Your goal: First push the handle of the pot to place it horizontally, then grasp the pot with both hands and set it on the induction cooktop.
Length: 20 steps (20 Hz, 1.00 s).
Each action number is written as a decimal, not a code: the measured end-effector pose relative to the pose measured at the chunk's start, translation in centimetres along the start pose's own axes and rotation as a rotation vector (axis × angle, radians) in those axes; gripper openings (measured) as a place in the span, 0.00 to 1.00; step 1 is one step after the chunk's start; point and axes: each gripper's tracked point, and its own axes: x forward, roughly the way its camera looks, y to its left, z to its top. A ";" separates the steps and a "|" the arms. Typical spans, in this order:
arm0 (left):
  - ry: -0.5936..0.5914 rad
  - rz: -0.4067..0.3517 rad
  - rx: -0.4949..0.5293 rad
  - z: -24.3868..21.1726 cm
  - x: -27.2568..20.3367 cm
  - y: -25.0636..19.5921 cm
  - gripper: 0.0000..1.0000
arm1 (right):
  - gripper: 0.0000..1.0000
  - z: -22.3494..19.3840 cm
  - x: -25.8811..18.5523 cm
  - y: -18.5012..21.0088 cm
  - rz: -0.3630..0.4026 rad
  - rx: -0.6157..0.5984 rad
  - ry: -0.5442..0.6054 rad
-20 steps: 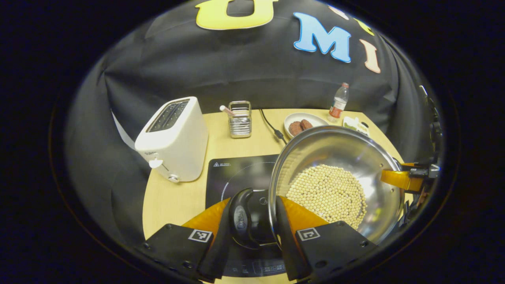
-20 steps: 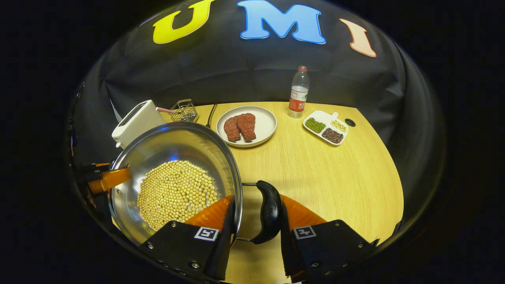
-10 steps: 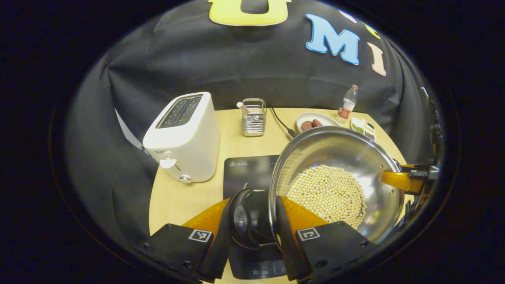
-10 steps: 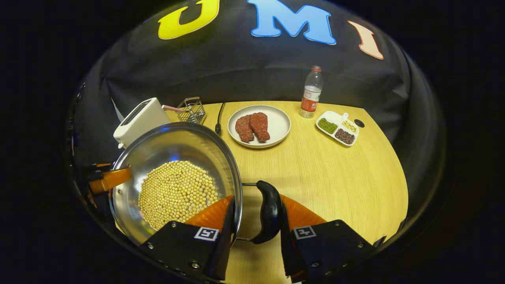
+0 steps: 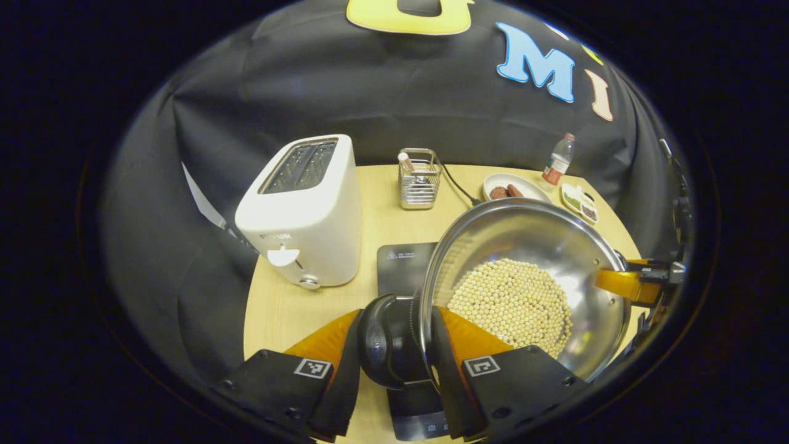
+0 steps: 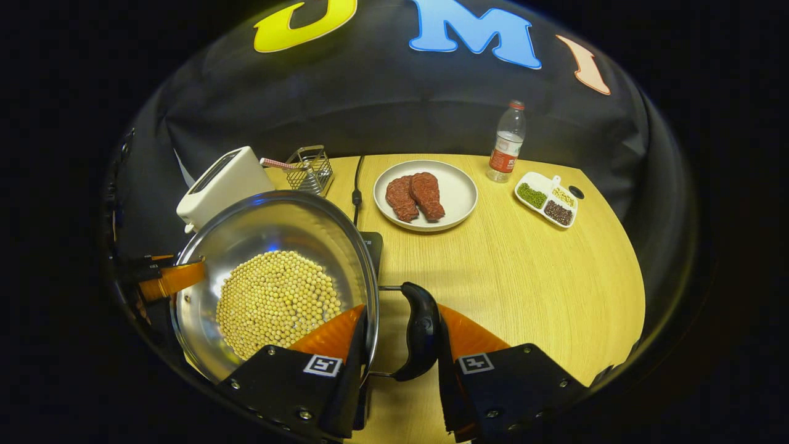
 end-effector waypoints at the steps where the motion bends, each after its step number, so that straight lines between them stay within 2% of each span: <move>1: -0.001 0.001 0.001 0.1 0.2 0.2 0.61 | 0.54 0.0 0.2 0.2 0.001 0.002 0.004; 13: 0.002 -0.016 -0.002 -0.5 2.2 1.9 0.60 | 0.54 -0.2 2.1 1.5 -0.025 0.020 0.017; 15: 0.000 -0.015 0.000 -0.7 2.4 1.9 0.64 | 0.54 -0.3 2.4 1.6 -0.027 0.022 0.019; 17: 0.004 -0.017 -0.002 -1.1 2.6 2.0 0.61 | 0.54 -0.7 2.5 1.6 -0.030 0.025 0.022; 18: -0.014 -0.016 -0.002 -0.8 2.5 2.0 0.64 | 0.54 -0.6 2.5 1.6 -0.029 0.032 0.013; 19: -0.013 -0.014 0.002 -0.9 2.6 2.1 0.61 | 0.54 -0.8 2.7 1.7 -0.025 0.036 0.014; 20: -0.020 -0.012 0.002 -0.9 2.5 2.1 0.64 | 0.54 -0.6 2.7 1.8 -0.022 0.035 0.007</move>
